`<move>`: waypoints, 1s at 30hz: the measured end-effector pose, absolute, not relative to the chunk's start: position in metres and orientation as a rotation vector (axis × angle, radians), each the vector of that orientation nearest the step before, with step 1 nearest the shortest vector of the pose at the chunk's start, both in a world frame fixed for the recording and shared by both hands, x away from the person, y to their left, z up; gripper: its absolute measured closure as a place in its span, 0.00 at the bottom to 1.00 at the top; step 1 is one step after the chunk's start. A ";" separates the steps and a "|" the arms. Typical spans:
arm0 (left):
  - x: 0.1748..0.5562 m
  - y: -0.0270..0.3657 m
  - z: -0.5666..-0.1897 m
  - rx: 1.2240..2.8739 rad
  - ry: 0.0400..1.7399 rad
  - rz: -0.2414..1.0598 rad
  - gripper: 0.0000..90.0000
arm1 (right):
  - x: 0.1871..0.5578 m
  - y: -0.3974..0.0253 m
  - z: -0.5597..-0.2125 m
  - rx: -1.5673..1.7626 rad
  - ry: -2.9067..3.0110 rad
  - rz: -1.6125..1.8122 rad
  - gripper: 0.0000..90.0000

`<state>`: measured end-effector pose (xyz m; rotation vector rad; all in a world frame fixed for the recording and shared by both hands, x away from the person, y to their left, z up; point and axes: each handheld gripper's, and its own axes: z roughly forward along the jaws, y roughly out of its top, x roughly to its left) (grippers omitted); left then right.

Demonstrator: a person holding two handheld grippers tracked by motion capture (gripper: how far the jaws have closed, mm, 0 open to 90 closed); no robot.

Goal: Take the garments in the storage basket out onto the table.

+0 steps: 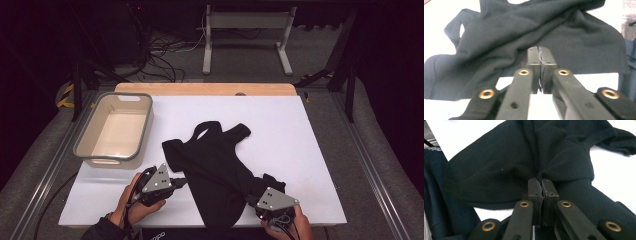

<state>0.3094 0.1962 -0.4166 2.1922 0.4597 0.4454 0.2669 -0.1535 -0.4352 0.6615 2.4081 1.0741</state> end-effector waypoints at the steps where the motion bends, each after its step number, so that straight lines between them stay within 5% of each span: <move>1: 0.314 0.194 -0.417 2.179 0.490 0.488 0.84 | 0.268 -0.154 -0.435 0.668 2.402 1.089 0.90; 2: 0.317 0.194 -0.417 2.173 0.496 0.496 0.77 | 0.269 -0.155 -0.433 0.674 2.378 1.101 0.79; 8: 0.343 0.188 -0.421 2.147 0.548 0.589 0.43 | 0.273 -0.162 -0.414 0.708 2.259 1.203 0.57; 14: 0.375 0.181 -0.440 2.201 0.609 0.487 0.37 | 0.302 -0.170 -0.400 0.725 2.147 1.261 0.49; 19: 0.390 0.176 -0.454 2.256 0.622 0.431 0.48 | 0.361 -0.174 -0.399 0.856 2.159 1.240 0.43; 30: 0.401 0.177 -0.459 2.251 0.614 0.373 0.89 | 0.471 -0.158 -0.409 1.029 2.228 1.115 0.38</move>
